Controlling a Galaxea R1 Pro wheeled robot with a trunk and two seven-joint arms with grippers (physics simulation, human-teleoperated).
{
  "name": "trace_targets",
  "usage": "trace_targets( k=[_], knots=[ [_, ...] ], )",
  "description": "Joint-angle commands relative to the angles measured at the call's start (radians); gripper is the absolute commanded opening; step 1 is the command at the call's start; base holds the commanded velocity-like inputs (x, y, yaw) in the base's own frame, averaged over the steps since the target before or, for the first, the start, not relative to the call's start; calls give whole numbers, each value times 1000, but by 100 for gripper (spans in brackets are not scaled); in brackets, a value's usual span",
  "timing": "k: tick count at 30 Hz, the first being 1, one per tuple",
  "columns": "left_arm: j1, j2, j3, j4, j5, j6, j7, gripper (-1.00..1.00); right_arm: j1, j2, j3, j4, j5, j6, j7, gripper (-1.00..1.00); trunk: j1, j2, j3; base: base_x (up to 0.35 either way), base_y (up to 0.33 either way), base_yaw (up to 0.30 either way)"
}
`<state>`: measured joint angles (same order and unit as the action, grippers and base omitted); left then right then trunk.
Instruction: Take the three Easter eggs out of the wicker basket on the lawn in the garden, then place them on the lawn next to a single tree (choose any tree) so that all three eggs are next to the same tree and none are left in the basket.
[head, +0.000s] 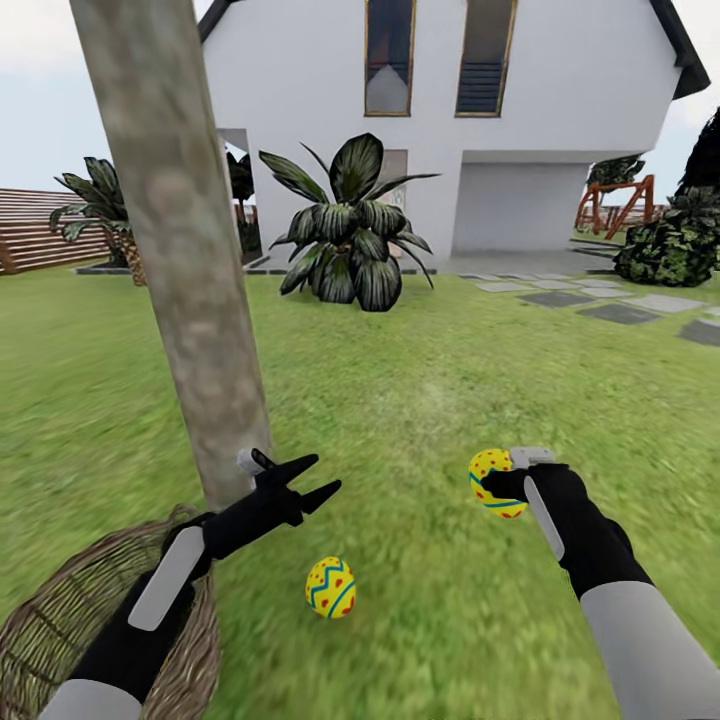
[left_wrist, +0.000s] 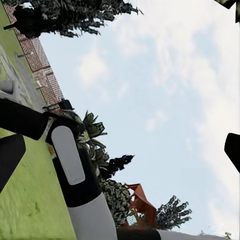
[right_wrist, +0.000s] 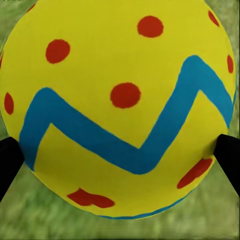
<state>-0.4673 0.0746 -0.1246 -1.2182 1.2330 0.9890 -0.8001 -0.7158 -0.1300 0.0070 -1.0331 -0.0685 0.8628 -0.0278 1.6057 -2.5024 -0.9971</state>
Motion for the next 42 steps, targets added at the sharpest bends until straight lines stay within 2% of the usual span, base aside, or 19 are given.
trace_targets(
  k=[1, 4, 11, 17, 19, 22, 25, 30, 35, 42],
  knots=[
    [-1, -3, -2, 0, 1, 4, -1, 100, -1, 0, 1, -1, -7, 4, -3, -100, 0, 0, 0, 0, 0, -276],
    [-1, -18, -1, 1, -1, 4, -1, 100, -1, 0, 1, -1, -7, 4, -2, -100, 0, 0, 2, 0, 0, -277],
    [-1, -19, -1, 2, -1, 4, -1, 100, -1, 2, 1, 0, -7, 3, -1, -100, 0, 0, 8, 0, 0, -275],
    [-1, -20, -2, 2, -1, 4, -1, 100, -1, 19, 2, 3, -7, -17, 0, -100, 0, 0, 13, 0, 0, -269],
    [-1, -20, -3, 2, -1, 4, -1, 100, -1, 25, 17, 14, -7, -18, 0, -100, 0, 0, 15, 0, 0, -266],
    [-1, -22, -3, 3, -1, 3, -1, 100, -1, 34, 69, 31, -7, -30, 0, -100, 0, 0, 17, 0, 0, -264],
    [-1, -44, -3, 3, -3, 2, 12, 100, -1, 35, 79, 46, -7, -51, 0, -100, 0, 0, 20, 0, 0, -229],
    [-1, -48, -3, 3, -2, 3, 28, 100, -1, 36, 80, 47, -7, -53, 0, -100, 0, 0, 16, 0, 0, -18],
    [-1, -49, -3, 3, -2, 2, 29, 100, -1, 55, 80, 47, -8, -53, 0, -100, 0, 0, 8, 0, 0, 0],
    [-1, -49, -3, 3, -2, -4, 30, 100, -1, 55, 79, 48, -8, -53, 1, -100, 0, 0, 2, 0, 0, -164]
  ],
)
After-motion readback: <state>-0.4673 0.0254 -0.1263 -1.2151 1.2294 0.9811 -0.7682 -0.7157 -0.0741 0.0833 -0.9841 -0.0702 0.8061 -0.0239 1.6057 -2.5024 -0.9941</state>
